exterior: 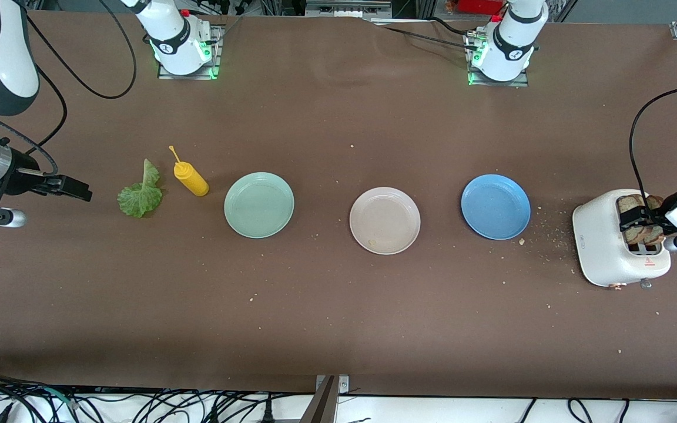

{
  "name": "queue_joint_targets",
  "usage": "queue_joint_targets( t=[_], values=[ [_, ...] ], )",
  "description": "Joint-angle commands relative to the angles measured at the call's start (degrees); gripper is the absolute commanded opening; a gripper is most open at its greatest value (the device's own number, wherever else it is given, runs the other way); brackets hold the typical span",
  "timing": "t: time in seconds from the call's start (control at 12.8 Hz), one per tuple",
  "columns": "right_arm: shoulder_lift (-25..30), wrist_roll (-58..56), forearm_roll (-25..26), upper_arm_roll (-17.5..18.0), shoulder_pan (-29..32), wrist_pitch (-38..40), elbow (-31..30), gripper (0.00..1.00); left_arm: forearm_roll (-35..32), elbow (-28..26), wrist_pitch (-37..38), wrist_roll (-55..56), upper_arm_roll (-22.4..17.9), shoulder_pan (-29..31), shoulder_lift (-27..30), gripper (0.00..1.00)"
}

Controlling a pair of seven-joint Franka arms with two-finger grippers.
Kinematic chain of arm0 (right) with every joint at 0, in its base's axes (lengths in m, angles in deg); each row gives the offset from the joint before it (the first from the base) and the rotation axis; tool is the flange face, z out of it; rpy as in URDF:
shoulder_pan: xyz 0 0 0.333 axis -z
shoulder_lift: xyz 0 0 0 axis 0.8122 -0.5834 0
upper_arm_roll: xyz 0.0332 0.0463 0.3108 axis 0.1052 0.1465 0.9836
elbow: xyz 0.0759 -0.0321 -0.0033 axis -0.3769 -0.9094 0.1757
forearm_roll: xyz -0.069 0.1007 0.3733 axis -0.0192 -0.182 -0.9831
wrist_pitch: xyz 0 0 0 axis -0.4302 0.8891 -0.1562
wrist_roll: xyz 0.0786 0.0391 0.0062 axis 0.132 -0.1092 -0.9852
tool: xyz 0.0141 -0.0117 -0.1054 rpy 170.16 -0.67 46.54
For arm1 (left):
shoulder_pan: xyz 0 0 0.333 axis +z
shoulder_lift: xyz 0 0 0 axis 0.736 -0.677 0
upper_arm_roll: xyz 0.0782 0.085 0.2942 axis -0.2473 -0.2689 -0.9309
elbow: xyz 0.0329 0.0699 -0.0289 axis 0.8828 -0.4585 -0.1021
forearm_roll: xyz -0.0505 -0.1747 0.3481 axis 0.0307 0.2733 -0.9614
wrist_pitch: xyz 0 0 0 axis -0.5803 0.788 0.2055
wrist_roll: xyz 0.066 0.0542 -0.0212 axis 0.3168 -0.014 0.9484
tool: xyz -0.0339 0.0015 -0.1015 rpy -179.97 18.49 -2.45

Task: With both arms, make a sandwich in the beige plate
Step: 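Lower the left gripper onto the toaster and grasp a bread slice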

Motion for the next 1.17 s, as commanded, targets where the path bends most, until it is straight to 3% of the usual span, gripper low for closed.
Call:
queue_joint_targets(
  t=[0.0, 0.08, 0.16, 0.23, 0.47, 1.09],
  values=[
    [0.88, 0.60, -0.81, 0.25, 0.20, -0.31, -0.75, 1.00, -1.59, -1.81, 0.74, 2.21, 0.47, 0.47, 1.23, 0.80],
    [0.88, 0.52, -0.81, 0.25, 0.20, -0.31, -0.75, 1.00, -1.59, -1.90, 1.80, 2.29, 0.47, 0.56, 1.23, 0.55],
    [0.88, 0.60, -0.90, 0.25, 0.20, -0.40, -0.75, 1.00, -1.59, -1.81, 2.50, 2.29, 0.47, 1.25, 1.14, 0.45],
    [0.88, 0.52, -0.90, 0.25, 0.20, -0.40, -0.75, 1.00, -1.59, -1.81, 2.94, 2.55, 0.47, 1.61, 1.14, 0.03],
    [0.88, 0.52, -0.81, 0.25, 0.20, -0.40, -0.75, 1.00, -1.59, -1.11, 6.90, 3.35, 0.56, 1.61, 1.31, 0.00],
    [0.80, 0.61, -0.90, 0.25, 0.29, -0.40, -0.84, 1.00, -1.59, 0.21, 7.43, 3.09, 0.82, 1.61, 2.10, 0.00]
  ],
)
